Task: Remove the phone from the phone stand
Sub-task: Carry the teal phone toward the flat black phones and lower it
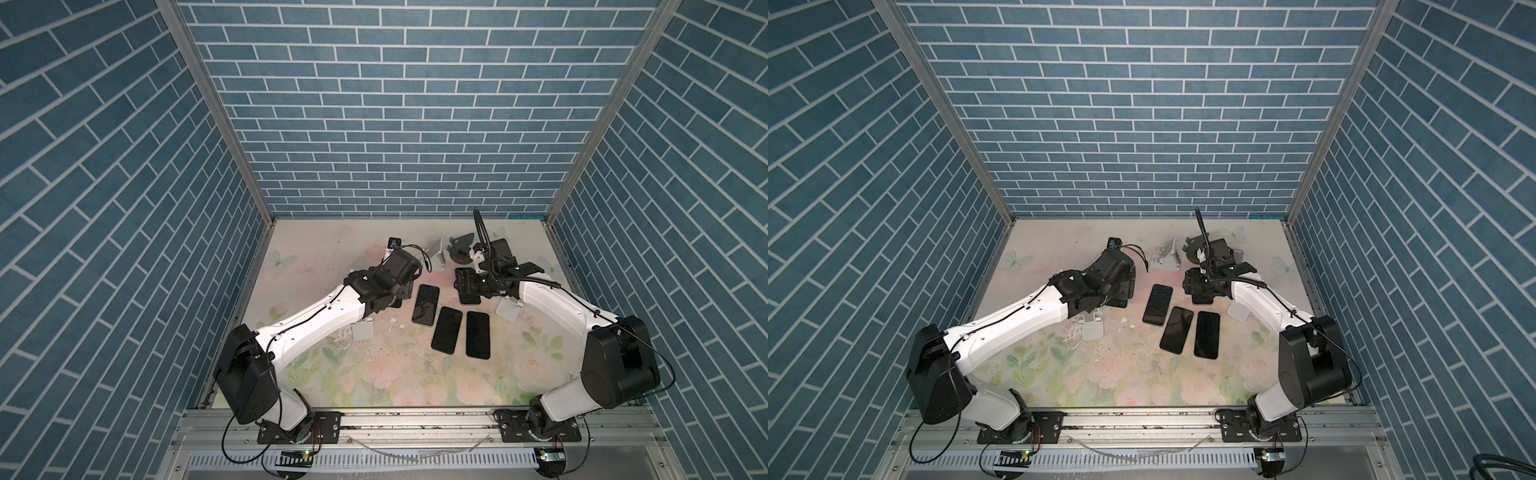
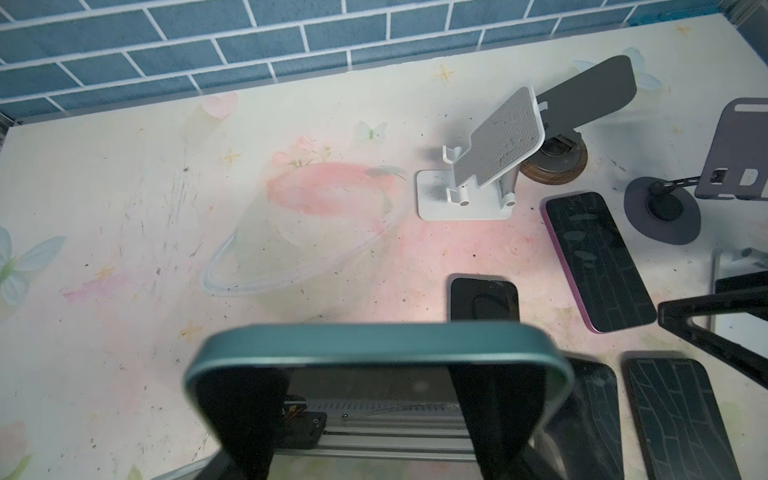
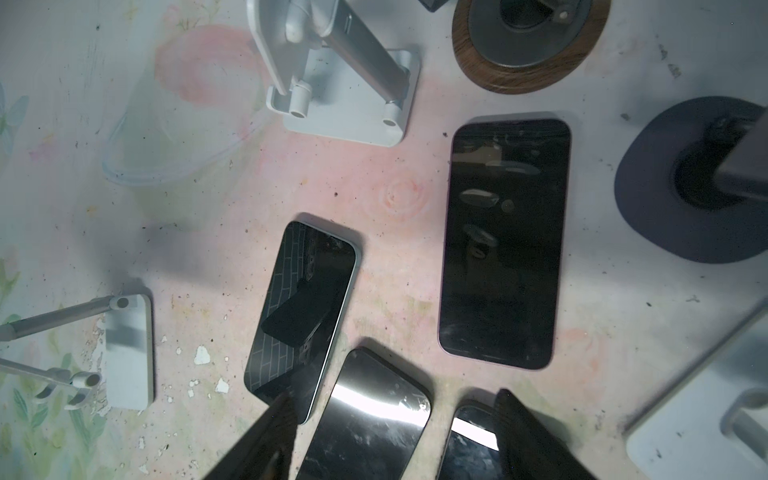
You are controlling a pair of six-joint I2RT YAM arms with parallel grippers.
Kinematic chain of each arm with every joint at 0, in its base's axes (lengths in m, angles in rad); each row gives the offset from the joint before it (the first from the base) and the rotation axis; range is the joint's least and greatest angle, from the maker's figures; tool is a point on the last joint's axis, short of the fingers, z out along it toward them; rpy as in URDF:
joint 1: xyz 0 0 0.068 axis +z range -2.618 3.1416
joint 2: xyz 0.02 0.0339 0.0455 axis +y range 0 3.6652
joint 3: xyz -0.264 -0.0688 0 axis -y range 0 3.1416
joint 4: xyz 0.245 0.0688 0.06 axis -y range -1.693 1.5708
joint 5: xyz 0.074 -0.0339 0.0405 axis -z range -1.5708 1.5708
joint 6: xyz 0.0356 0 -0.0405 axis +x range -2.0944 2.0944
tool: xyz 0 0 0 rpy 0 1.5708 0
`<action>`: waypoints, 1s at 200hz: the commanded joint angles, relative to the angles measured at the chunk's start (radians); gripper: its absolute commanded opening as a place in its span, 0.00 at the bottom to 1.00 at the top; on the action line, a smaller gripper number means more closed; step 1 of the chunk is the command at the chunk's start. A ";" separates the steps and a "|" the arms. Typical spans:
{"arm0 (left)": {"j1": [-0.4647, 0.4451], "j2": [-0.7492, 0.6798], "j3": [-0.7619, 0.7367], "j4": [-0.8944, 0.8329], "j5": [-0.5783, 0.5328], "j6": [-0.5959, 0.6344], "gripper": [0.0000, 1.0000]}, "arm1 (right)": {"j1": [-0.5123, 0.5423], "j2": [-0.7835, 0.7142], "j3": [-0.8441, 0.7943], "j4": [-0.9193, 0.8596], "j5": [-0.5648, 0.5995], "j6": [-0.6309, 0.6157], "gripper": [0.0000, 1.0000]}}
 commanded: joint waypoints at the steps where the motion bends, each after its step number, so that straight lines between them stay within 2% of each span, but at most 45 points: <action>1: -0.007 0.030 0.044 -0.010 0.012 0.003 0.54 | -0.008 -0.034 -0.037 0.003 0.022 -0.044 0.76; 200: 0.018 0.353 0.155 -0.087 0.102 -0.023 0.54 | -0.030 -0.024 -0.058 0.025 -0.002 -0.054 0.76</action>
